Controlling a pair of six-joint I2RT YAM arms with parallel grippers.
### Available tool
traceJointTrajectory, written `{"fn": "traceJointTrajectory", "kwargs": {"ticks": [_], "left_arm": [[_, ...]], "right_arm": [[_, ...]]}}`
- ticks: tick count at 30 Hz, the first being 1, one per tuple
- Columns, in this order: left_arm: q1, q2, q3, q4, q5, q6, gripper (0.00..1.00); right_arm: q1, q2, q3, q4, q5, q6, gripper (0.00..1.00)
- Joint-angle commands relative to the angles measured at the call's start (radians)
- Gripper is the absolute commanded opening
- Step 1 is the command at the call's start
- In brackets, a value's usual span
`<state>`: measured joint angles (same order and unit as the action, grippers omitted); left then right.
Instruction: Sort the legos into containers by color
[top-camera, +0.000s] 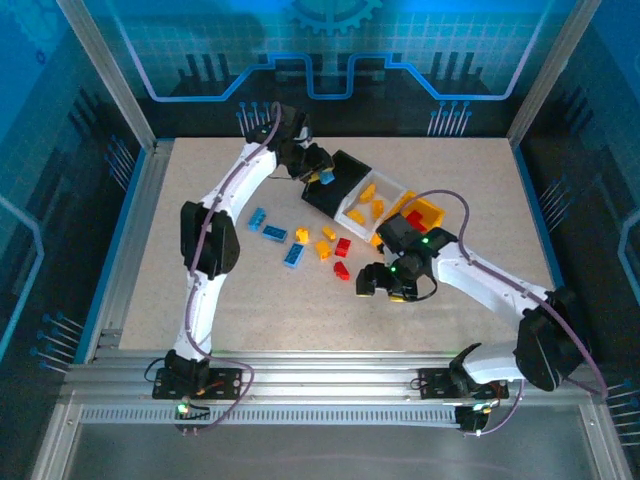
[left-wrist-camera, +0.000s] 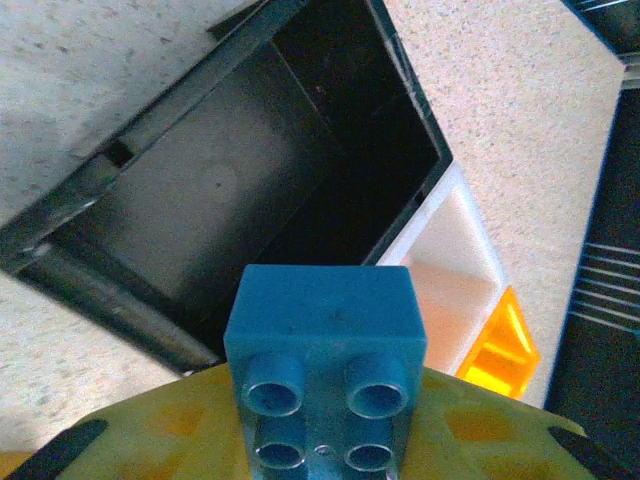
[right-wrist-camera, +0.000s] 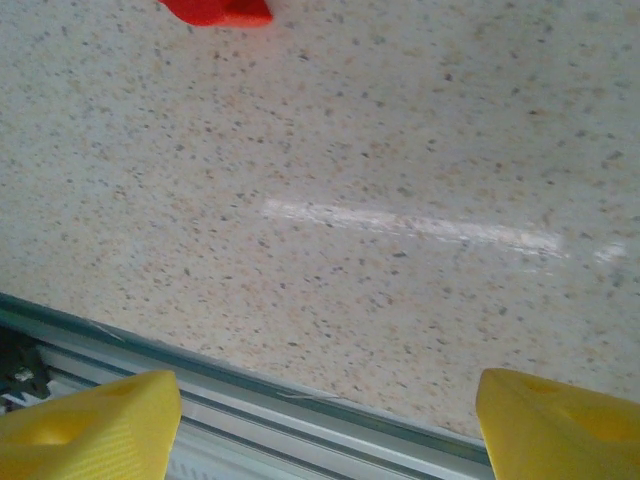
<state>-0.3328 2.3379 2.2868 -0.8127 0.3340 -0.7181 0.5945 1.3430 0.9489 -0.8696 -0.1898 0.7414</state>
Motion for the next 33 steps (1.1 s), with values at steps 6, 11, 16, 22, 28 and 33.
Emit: {"fn": "traceJointTrajectory", "kwargs": {"ticks": [6, 11, 16, 22, 28, 33], "left_arm": [[0.003, 0.107, 0.036, 0.295, 0.194, -0.24, 0.38], [0.006, 0.145, 0.039, 0.393, 0.216, -0.334, 0.38], [0.008, 0.175, 0.055, 0.424, 0.233, -0.379, 0.41], [0.009, 0.176, 0.056, 0.396, 0.232, -0.368, 0.65], [0.013, 0.15, 0.049, 0.355, 0.238, -0.33, 0.71], [0.013, 0.08, -0.007, 0.314, 0.241, -0.274, 0.73]], "right_arm": [[-0.028, -0.068, -0.064, -0.074, 0.05, 0.028, 0.8], [-0.034, -0.07, -0.064, -0.071, 0.049, 0.036, 0.8], [-0.034, -0.068, -0.064, -0.066, 0.055, 0.048, 0.8], [-0.033, -0.06, -0.064, -0.06, 0.054, 0.054, 0.8], [-0.028, -0.05, -0.064, -0.054, 0.052, 0.055, 0.81], [-0.023, -0.028, -0.051, -0.039, 0.04, 0.053, 0.81]]}}
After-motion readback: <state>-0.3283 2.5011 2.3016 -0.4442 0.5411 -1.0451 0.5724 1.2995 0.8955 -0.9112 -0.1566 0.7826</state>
